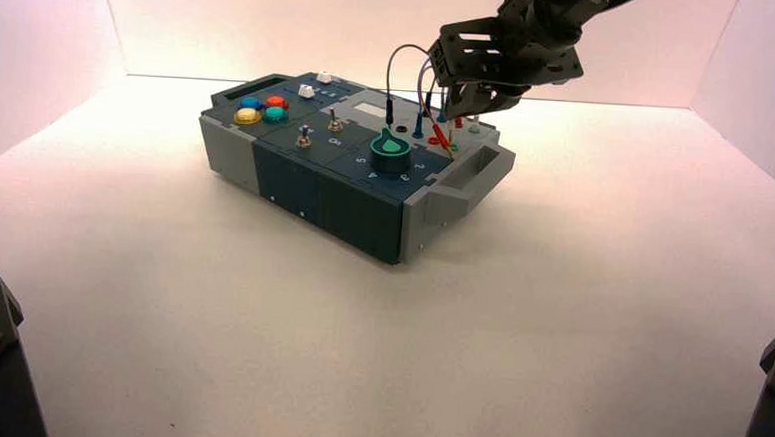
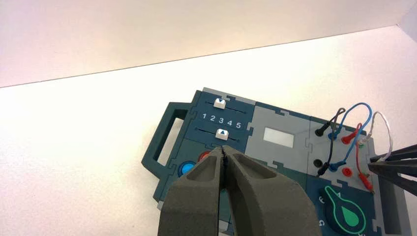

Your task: Insert the white wire.

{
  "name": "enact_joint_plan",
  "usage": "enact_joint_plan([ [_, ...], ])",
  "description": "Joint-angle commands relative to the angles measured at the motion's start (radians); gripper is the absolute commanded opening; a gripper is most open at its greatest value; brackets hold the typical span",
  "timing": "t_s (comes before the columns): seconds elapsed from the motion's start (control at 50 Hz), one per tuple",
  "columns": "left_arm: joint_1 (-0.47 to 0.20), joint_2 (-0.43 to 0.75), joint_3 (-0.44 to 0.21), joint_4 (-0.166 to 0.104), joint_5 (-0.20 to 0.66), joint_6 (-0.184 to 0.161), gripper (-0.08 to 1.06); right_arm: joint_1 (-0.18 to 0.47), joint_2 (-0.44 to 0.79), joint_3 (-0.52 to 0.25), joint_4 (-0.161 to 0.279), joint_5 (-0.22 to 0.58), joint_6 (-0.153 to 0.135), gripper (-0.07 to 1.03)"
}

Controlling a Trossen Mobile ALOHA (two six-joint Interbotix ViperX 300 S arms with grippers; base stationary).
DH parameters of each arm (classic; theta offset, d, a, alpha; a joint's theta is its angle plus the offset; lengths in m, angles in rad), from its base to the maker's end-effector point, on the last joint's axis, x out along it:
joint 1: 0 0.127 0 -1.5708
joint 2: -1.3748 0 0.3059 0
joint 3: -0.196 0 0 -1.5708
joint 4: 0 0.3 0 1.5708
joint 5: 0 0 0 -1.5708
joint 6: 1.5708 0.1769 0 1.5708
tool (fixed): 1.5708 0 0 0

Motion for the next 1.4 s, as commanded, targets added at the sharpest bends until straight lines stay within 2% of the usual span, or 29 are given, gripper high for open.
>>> enact_joint_plan([
  [0.02, 0.015, -0.006, -0.020, 0.000, -0.009, 0.003, -0.03, 0.005, -0.021, -0.006, -0.005, -0.006, -0.003, -0.02],
  [0.66, 0.014, -0.006, -0.021, -0.002, -0.008, 0.003, -0.03, 0.002, -0.021, -0.008, -0.020, -0.006, -0.011, -0.02],
  [0.84, 0.014, -0.006, -0.021, -0.002, -0.009, 0.003, -0.03, -0.003, -0.021, -0.009, -0.040, -0.006, -0.012, -0.02],
  [1.4, 0.015, -0.006, -0.025, 0.000, -0.008, 0.003, -0.03, -0.005, 0.006, -0.015, -0.041, 0.015, -0.011, -0.02],
])
